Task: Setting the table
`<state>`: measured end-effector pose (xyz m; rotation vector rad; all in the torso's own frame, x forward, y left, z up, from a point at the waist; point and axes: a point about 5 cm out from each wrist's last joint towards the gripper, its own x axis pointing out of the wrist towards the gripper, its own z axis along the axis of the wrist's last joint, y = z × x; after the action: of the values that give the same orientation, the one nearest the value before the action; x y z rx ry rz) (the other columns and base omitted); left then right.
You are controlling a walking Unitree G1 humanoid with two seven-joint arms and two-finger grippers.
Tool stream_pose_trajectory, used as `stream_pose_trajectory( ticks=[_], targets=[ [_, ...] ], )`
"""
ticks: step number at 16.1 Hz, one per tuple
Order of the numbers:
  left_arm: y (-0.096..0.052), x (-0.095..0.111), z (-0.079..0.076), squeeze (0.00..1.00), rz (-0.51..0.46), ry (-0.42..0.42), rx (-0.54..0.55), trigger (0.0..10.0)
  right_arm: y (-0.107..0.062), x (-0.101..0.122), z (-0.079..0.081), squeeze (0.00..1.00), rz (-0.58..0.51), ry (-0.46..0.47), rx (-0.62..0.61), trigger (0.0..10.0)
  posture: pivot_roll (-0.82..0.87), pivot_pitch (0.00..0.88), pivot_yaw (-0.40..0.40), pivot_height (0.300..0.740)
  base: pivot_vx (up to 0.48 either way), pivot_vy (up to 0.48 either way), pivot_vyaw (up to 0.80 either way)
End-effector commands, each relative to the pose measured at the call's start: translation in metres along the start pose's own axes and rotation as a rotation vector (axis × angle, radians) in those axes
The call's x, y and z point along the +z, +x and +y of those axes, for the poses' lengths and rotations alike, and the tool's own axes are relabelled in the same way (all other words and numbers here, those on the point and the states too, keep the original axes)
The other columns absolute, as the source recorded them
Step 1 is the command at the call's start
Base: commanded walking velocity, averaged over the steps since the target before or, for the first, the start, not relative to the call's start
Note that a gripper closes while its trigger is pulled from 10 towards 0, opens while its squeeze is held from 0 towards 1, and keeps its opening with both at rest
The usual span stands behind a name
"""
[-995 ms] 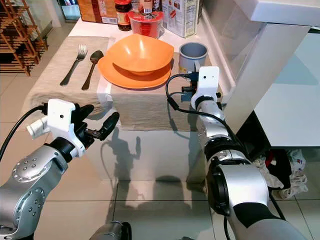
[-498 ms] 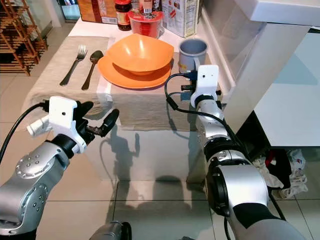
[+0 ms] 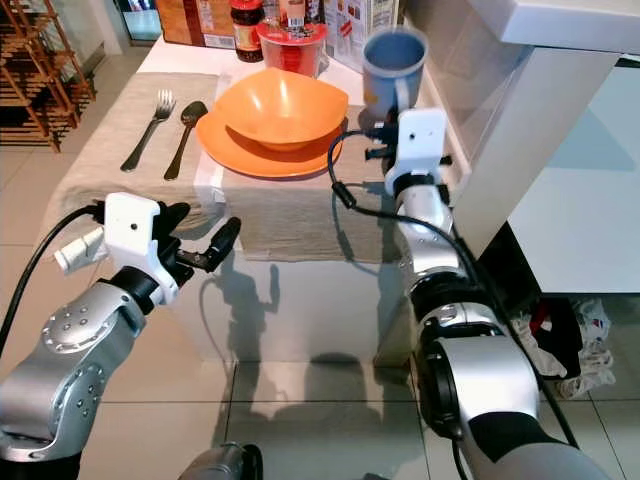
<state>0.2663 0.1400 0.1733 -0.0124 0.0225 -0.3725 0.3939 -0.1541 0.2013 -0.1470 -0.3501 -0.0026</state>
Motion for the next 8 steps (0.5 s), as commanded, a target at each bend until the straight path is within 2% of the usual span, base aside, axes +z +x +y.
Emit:
stream_pose_trajectory(
  ticks=[1,2,5,8],
  targets=[
    [0.005,0.003,-0.001,0.0,-0.016,0.02,-0.002,10.0,0.003,0.013,-0.006,0.0,-0.076,-0.03,-0.005,0.0,0.12,0.022,-0.008,0.74,0.0,0.0,0.0],
    [0.008,0.002,0.001,0.0,-0.015,0.04,0.021,10.0,0.005,0.022,-0.009,0.0,-0.122,-0.041,-0.003,0.0,0.12,0.016,-0.011,0.74,0.0,0.0,0.0],
    [0.01,-0.001,0.004,0.0,-0.007,0.058,0.044,10.0,0.005,0.03,-0.011,0.0,-0.161,-0.047,-0.001,0.0,0.11,0.012,-0.014,0.74,0.0,0.0,0.0],
    [0.015,-0.009,0.013,0.0,0.002,0.055,0.083,10.0,-0.016,0.033,-0.001,0.0,-0.219,-0.05,0.026,0.0,0.09,0.0,-0.023,0.74,0.0,0.0,0.0]
  ],
)
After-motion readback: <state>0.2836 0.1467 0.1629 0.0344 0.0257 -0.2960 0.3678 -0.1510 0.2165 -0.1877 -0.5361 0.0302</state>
